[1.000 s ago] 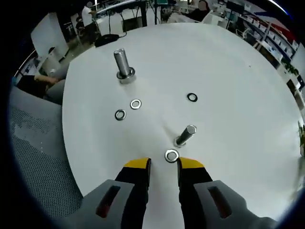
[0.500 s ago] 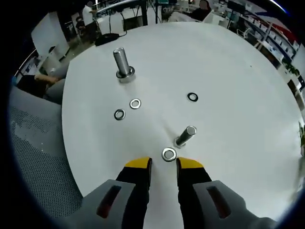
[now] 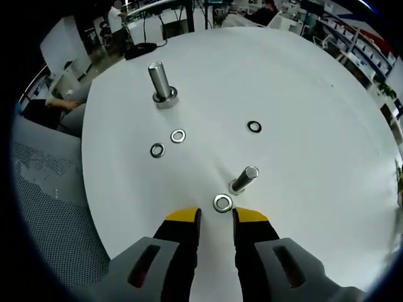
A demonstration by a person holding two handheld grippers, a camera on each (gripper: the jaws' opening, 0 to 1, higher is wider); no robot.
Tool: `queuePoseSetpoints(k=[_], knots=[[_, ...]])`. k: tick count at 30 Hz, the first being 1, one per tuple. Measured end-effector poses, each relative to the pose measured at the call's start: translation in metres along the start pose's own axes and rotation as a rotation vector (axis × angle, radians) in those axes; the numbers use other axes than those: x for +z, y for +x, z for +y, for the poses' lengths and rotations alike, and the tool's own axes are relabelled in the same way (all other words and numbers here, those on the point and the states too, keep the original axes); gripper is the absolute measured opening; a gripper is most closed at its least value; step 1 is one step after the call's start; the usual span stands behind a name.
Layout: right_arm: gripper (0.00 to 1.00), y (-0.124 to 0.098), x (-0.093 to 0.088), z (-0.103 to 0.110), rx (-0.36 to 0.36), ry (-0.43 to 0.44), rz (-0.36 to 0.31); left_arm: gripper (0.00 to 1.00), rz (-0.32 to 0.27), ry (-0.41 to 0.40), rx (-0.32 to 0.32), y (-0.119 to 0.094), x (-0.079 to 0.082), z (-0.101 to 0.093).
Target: Place the washer onto the threaded stud by aligning its center hole with the stud, sliding it down to the base, and recovering from edge contact or off-axis alignment until the washer reaches the visible bottom stop.
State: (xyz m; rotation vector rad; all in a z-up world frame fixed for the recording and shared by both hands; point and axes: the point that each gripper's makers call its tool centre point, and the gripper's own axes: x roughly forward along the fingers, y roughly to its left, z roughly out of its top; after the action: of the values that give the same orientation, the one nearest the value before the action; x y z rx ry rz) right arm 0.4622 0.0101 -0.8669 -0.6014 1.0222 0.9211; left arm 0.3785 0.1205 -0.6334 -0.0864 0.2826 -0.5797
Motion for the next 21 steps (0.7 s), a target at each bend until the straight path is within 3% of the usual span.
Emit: queuePoseSetpoints(k=[21], knots=[[0.23, 0.0012, -0.0001, -0.002, 0.008, -0.017, -0.031, 0.24, 0.021, 0.018, -0.018, 0.0031, -0.004, -0.0056]])
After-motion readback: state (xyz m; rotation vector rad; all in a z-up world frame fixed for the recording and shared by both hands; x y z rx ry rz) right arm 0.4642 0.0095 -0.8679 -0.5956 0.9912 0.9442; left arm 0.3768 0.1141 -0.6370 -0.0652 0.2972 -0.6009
